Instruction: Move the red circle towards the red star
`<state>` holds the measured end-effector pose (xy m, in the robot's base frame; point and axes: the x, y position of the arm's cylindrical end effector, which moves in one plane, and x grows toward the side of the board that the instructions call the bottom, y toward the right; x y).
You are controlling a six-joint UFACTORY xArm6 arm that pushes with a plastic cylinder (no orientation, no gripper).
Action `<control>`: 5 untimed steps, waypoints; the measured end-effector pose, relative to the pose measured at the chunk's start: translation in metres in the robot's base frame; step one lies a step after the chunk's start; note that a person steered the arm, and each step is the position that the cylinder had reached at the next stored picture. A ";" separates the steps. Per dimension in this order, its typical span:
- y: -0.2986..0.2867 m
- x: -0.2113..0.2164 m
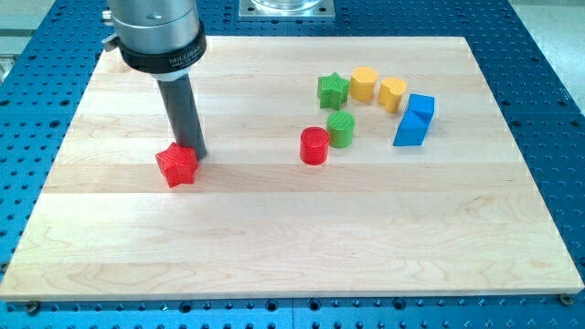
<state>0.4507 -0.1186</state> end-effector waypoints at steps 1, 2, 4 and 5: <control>0.031 0.014; -0.012 0.031; -0.036 0.036; -0.095 0.036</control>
<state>0.4863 -0.2137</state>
